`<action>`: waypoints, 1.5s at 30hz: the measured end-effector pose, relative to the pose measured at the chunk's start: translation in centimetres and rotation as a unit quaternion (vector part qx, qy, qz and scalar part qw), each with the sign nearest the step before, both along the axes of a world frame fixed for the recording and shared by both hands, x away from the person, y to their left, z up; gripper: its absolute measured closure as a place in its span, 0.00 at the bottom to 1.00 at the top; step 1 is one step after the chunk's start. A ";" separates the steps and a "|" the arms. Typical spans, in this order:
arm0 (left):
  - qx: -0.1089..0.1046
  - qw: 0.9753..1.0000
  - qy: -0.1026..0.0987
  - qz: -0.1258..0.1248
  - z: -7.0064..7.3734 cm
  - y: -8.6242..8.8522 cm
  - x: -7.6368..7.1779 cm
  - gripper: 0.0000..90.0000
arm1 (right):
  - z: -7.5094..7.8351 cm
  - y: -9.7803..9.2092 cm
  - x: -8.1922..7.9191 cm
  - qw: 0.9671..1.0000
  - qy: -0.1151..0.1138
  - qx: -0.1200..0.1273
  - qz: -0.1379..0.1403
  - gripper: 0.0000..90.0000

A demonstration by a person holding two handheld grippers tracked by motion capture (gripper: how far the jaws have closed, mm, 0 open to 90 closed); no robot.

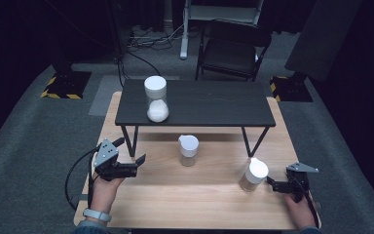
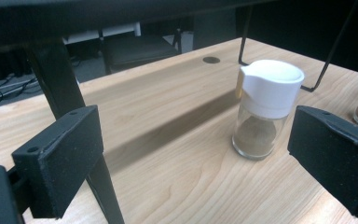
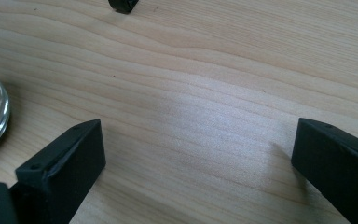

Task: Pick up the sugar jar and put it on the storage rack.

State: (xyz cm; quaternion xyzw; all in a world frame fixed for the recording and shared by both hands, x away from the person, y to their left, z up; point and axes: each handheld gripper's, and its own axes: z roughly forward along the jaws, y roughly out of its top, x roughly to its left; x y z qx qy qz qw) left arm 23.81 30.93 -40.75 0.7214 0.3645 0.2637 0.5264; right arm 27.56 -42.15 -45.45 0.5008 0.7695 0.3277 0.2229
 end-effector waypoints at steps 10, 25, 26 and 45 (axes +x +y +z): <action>0.014 1.000 0.016 0.007 -1.3 -0.1 0.3 0.03 | 0.0 0.0 0.0 1.000 0.000 0.000 0.000 0.03; 0.020 0.999 0.036 0.023 -3.3 -0.4 0.3 0.04 | 0.0 0.0 0.0 1.000 0.000 0.000 0.001 0.03; 0.021 0.999 0.037 0.026 -3.4 -0.4 0.2 0.04 | 0.0 0.0 0.0 1.000 0.000 0.000 0.001 0.03; 0.073 0.993 0.078 0.041 -4.6 -1.5 0.4 0.04 | 0.0 -0.1 0.0 1.000 0.000 0.000 0.002 0.03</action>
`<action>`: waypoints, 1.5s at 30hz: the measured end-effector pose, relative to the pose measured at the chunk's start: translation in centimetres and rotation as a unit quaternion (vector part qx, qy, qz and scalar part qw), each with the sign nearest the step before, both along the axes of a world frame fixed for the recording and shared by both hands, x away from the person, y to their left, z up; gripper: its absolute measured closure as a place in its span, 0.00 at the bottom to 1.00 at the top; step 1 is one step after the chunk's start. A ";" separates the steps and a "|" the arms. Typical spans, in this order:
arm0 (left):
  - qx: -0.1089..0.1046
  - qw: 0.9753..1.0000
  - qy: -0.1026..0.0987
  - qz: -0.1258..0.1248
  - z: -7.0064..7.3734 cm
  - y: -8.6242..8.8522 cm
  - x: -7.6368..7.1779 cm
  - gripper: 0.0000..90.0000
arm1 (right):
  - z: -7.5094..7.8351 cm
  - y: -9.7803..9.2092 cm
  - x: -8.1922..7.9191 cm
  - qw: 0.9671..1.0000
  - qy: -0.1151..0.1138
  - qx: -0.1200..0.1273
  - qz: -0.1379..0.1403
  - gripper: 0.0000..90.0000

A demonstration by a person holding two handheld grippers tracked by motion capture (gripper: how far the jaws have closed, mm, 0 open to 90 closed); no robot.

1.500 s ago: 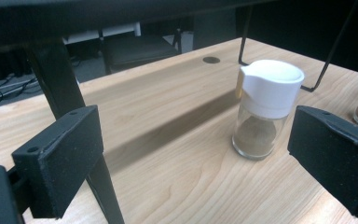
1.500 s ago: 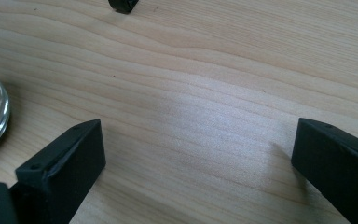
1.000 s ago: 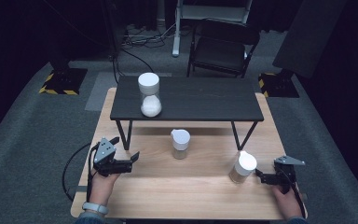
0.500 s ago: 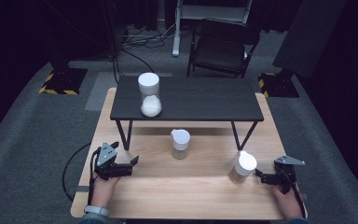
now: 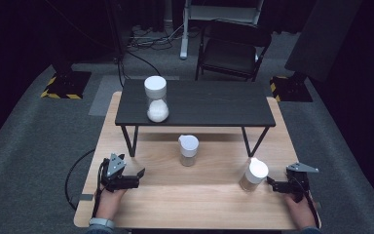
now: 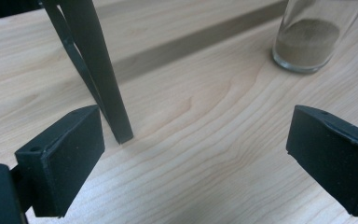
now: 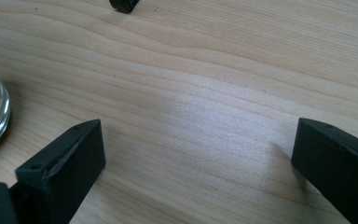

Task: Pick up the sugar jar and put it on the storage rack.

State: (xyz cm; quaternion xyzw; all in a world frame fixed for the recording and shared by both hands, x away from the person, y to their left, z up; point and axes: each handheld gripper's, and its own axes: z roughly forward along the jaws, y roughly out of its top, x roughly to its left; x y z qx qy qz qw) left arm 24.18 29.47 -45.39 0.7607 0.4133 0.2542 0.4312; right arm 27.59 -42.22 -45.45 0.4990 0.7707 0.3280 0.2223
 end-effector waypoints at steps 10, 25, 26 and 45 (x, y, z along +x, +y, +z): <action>0.020 0.999 0.041 0.013 -0.1 -0.1 0.8 0.05 | 0.0 0.0 0.0 1.000 0.000 0.000 0.000 0.03; 0.036 0.996 0.083 0.017 -0.1 -0.5 2.0 0.05 | 0.0 0.0 0.0 1.000 0.000 0.000 0.000 0.03; 0.034 0.996 0.085 0.018 -0.2 -0.5 2.0 0.05 | 0.0 0.0 0.0 1.000 0.000 0.000 0.000 0.03; 0.057 0.991 0.121 0.018 -0.1 -1.2 3.2 0.05 | 0.0 0.0 0.0 1.000 0.000 0.000 0.000 0.03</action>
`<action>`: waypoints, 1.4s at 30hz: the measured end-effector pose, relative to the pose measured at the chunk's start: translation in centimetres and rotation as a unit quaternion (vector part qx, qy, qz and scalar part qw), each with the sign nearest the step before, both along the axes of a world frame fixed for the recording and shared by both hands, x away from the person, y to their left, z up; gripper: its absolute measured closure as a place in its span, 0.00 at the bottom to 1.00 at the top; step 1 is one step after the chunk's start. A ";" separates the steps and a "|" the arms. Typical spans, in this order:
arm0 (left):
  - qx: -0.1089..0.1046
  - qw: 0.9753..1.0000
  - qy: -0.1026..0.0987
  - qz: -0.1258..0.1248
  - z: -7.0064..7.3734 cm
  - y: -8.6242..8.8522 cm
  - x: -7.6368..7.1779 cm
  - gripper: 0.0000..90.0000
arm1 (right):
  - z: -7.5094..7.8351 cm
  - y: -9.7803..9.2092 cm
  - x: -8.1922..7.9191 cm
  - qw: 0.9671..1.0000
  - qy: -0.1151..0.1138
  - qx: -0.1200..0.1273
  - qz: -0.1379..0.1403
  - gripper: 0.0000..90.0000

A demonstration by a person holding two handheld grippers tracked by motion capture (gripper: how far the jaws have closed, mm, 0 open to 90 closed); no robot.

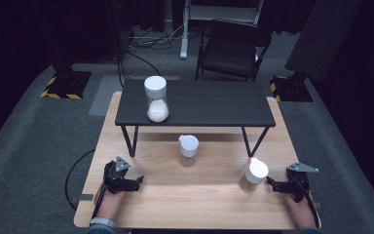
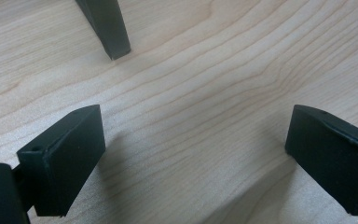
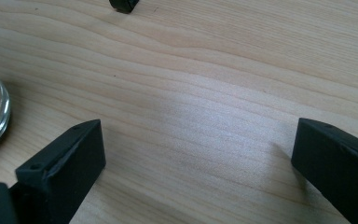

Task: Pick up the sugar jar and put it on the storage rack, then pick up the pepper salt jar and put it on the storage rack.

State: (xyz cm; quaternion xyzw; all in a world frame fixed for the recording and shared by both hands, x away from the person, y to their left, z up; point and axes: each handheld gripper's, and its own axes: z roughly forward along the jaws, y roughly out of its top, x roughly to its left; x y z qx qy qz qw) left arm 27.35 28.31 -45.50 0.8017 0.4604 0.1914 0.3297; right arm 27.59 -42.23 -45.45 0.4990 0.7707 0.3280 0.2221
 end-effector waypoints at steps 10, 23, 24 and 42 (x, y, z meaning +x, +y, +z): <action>-0.001 1.000 0.011 0.002 0.1 -0.1 0.5 0.00 | 0.0 0.0 0.0 1.000 0.000 0.000 0.000 0.03; -0.001 1.000 0.010 0.002 0.1 -0.2 0.4 0.00 | 0.0 0.0 0.0 1.000 0.000 0.000 0.000 0.03; -0.001 1.000 0.010 0.002 0.1 -0.2 0.4 0.00 | 0.0 0.0 0.0 1.000 0.000 0.000 0.000 0.03; -0.001 1.000 0.009 0.003 0.1 -0.2 0.4 0.00 | 0.0 -0.2 0.2 1.000 0.001 0.000 0.008 0.02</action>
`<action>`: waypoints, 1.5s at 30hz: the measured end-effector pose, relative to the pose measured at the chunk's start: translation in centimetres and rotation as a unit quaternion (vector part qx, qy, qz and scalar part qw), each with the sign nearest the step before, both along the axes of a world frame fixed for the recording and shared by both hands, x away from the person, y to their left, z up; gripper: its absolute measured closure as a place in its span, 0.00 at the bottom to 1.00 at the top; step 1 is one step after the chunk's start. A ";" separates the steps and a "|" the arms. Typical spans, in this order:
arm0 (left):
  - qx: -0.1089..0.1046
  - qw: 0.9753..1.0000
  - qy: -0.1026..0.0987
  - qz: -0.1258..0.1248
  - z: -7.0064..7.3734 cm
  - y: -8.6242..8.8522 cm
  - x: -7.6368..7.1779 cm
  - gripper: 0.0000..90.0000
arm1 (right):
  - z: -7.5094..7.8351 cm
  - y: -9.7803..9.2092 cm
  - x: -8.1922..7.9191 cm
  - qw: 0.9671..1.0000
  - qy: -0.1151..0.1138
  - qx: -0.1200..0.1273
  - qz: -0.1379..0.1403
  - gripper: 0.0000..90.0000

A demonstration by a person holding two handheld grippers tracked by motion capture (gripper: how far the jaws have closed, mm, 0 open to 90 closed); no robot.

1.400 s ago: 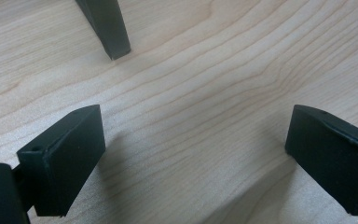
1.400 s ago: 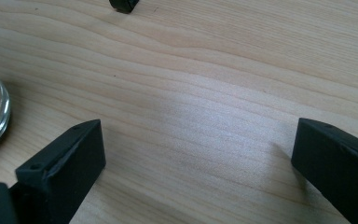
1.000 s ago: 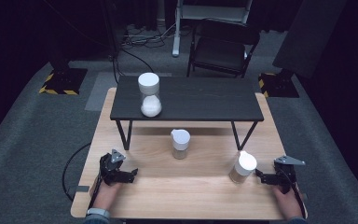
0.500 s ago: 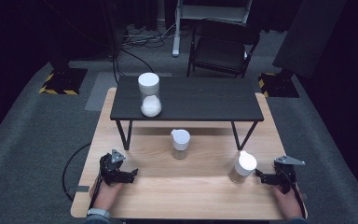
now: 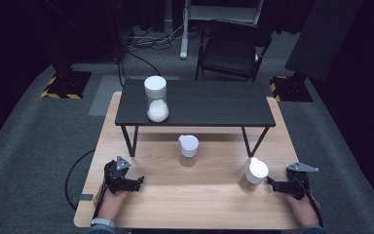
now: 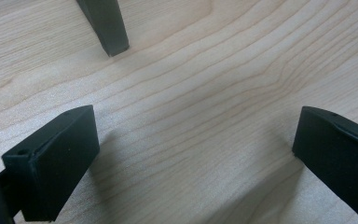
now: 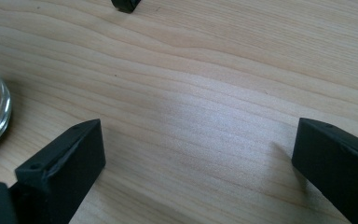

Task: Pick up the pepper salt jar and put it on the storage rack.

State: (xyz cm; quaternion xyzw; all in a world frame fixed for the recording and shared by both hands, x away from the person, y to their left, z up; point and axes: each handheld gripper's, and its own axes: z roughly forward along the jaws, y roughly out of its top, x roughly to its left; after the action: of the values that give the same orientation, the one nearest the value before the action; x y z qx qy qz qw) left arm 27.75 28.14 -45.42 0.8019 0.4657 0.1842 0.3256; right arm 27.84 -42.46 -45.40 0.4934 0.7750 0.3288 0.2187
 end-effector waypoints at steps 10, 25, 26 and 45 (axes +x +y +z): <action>0.000 1.000 0.000 0.002 0.0 0.0 0.0 0.00 | 0.5 0.3 0.4 1.000 0.014 -0.005 -0.005 0.01; 0.000 1.000 0.000 0.004 0.0 -0.1 -0.1 0.00 | 2.0 0.2 -1.5 0.999 -0.036 -0.002 -0.003 0.01; 0.000 1.000 0.000 0.004 0.0 -0.1 -0.1 0.00 | 2.2 0.2 -1.7 0.999 -0.043 0.001 -0.005 0.02; 0.000 1.000 0.000 0.005 0.0 -0.1 -0.1 0.00 | 4.4 0.7 -5.4 0.987 -0.157 0.027 -0.009 0.02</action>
State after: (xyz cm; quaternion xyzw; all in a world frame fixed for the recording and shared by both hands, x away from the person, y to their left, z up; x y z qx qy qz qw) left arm 27.64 28.02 -45.44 0.7996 0.4693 0.1858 0.3253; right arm 22.41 -41.77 -40.97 0.4480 0.7178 0.4206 0.3272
